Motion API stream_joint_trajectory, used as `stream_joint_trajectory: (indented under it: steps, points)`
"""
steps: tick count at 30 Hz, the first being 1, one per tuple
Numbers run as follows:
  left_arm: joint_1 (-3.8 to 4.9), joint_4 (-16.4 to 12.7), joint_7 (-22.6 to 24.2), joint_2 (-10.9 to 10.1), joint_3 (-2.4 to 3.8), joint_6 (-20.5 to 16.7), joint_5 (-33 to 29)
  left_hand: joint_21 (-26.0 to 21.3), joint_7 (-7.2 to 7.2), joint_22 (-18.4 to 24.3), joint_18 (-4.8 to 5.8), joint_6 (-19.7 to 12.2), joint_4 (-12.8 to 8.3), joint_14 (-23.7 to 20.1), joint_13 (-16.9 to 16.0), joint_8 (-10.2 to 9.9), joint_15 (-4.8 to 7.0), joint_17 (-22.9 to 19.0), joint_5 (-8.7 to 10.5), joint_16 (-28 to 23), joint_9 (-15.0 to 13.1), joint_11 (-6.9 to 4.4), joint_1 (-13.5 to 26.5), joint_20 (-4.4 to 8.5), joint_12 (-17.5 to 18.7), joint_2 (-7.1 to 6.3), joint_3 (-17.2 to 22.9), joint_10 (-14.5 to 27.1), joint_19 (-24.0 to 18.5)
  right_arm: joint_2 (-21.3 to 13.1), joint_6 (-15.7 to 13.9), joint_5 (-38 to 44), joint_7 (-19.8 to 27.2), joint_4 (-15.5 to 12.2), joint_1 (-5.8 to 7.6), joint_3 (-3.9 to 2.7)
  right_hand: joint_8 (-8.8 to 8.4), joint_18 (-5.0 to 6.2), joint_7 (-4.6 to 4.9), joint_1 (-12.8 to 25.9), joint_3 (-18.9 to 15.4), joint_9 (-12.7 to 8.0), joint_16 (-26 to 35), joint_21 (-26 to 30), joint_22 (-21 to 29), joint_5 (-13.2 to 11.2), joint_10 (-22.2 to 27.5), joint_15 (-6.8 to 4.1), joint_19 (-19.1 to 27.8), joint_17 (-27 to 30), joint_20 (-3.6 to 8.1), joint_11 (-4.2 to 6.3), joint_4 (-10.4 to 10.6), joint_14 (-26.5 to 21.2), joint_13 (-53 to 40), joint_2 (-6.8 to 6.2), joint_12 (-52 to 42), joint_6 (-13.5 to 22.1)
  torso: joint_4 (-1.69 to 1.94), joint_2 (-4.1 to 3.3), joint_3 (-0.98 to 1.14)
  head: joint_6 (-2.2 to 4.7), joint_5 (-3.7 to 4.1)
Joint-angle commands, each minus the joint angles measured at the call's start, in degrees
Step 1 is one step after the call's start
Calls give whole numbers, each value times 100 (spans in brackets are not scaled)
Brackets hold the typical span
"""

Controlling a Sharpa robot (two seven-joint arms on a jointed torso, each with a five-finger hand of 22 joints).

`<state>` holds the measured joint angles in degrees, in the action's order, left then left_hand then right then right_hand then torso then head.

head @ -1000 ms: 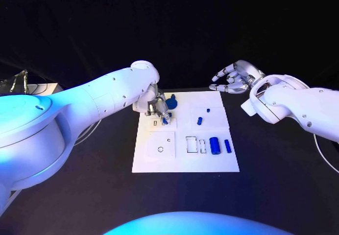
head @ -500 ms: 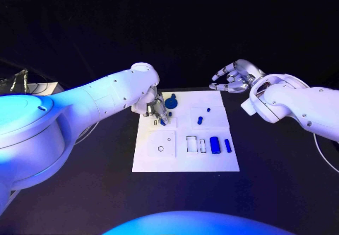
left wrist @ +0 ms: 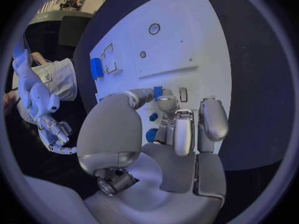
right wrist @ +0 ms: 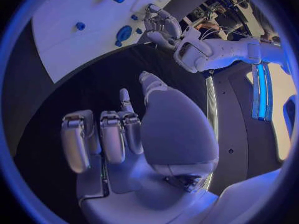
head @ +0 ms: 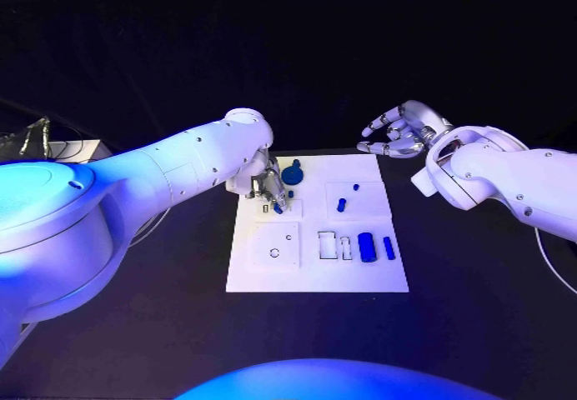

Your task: Assemble the parts on the task board

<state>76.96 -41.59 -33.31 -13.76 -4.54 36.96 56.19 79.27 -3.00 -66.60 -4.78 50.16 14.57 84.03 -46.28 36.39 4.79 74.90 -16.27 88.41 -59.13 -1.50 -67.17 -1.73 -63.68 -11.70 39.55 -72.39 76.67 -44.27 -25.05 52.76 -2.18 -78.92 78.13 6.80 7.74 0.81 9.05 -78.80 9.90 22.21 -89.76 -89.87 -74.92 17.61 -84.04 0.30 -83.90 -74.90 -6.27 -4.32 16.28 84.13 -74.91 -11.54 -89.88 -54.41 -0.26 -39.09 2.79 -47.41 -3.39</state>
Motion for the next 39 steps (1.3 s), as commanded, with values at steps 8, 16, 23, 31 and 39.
stream_joint_trajectory:
  steps: [8, 16, 23, 31, 39]
  points:
    - [-30, -60, 24, -19, -4, -288, 220, 4, -2, -18, -11, 43, -1035, 503, 14, 10, -34, 1205, -41, 8, -13, 23, -72, -20, 26, 83, 1017, -1, -15, 13, 14, 103, 87, -8, -1, -3, 13, -81, -4, 62, -10, 8, -21, -13, -1508, -16, -596, -12, -610, -1500, 15, 0, 13, 584, -1509, 1, -12, 36, 3, 4, 0, 0, -5]
    - [-32, -100, 27, -53, 1, -332, 256, 10, -1, -30, -9, 45, -1041, 505, 10, 11, -34, 1210, -44, 11, -17, 23, -68, -21, 22, 84, 1021, -4, -8, 14, 20, 110, 87, 0, -1, -3, 13, -81, -4, 62, -10, 8, -21, -13, -1508, -16, -596, -12, -610, -1500, 15, 0, 13, 584, -1509, 1, -12, 36, -2, 0, -3, -10, -3]
    - [-32, -174, 31, -105, 14, -380, 286, 13, 0, -35, -9, 50, -1052, 508, 17, 12, -34, 1222, -51, 17, -23, 22, -61, -21, 24, 85, 1029, -4, -4, 15, 24, 111, 88, 6, -1, -3, 13, -81, -4, 62, -10, 8, -21, -13, -1508, -16, -596, -12, -610, -1500, 15, 0, 13, 584, -1509, 1, -12, 36, 12, -2, 2, -14, -2]
    - [-32, -235, 34, -134, 29, -437, 285, 14, 0, -36, -8, 52, -1056, 510, 16, 13, -33, 1226, -53, 19, -26, 21, -58, -22, 23, 86, 1033, -6, -3, 25, 34, 111, 90, 20, -2, -3, 13, -81, -4, 62, -10, 8, -21, -13, -1508, -16, -596, -12, -610, -1500, 15, 0, 13, 584, -1509, 1, -12, 36, 7, -1, 0, -27, -1]
    - [-36, -302, 41, -144, 40, -570, 253, 16, 1, -39, -8, 56, -1063, 510, 21, 14, -33, 1226, -57, 19, -30, 20, -53, -22, 25, 87, 1039, -7, -1, 28, 39, 111, 91, 20, -3, -3, 13, -81, -4, 62, -10, 8, -21, -13, -1508, -16, -596, -12, -610, -1500, 15, 0, 13, 584, -1509, 1, -12, 36, 1, 2, 0, -27, 3]
